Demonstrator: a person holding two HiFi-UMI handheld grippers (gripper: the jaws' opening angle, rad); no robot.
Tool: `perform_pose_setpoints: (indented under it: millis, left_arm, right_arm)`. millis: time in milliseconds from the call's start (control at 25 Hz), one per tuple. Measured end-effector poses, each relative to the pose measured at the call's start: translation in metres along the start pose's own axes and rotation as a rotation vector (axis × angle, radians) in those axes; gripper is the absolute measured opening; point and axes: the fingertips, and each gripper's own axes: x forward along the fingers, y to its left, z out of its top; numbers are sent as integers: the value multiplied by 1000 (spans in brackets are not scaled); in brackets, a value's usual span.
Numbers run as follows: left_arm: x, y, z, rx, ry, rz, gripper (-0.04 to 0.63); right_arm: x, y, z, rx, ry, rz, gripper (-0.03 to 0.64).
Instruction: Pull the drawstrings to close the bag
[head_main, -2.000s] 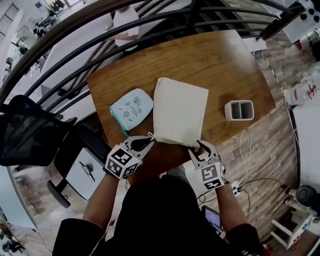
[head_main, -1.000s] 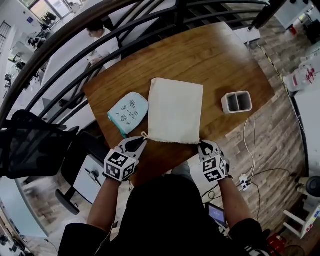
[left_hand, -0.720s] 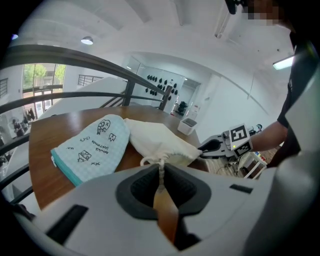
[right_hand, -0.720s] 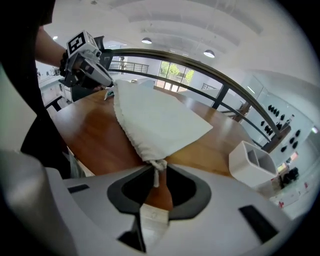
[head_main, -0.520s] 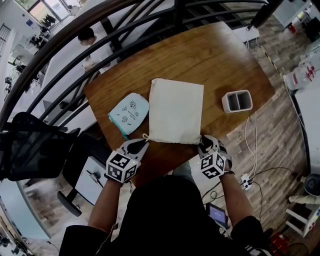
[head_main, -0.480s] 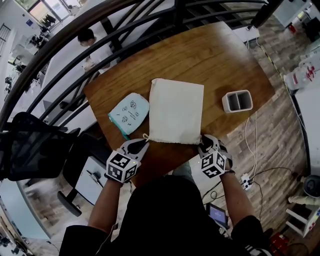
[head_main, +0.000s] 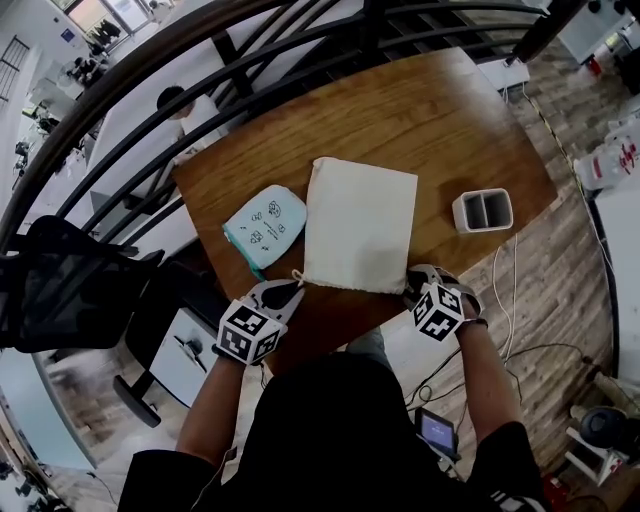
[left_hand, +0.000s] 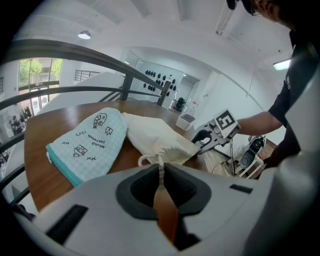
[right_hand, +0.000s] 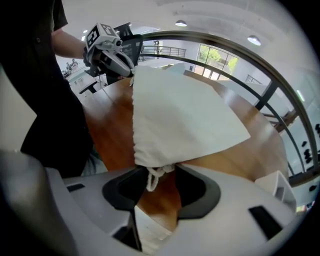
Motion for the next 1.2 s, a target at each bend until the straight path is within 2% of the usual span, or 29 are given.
perform_pose_setpoints:
  millis: [240, 400, 480, 600, 720, 1200]
  left_arm:
    - [3, 2, -4, -19, 6, 9, 38]
    - [4, 4, -3, -29, 7, 15, 38]
    - [6, 5, -4, -32, 8, 17, 38]
    - [6, 6, -3, -36, 3, 22, 38]
    - [2, 7, 1, -32, -7, 34, 38]
    - [-20, 18, 13, 80, -45, 149, 37]
  right_arm:
    - [3, 4, 2, -97, 40, 67, 156]
    - [4, 7, 2, -110, 66, 131, 118]
    - [4, 7, 2, -112, 72, 125, 124]
    - [4, 10, 2, -100, 60, 81, 80]
    - [0, 14, 0, -25, 22, 16, 43]
    - [-27, -7, -7, 319, -56, -230, 40]
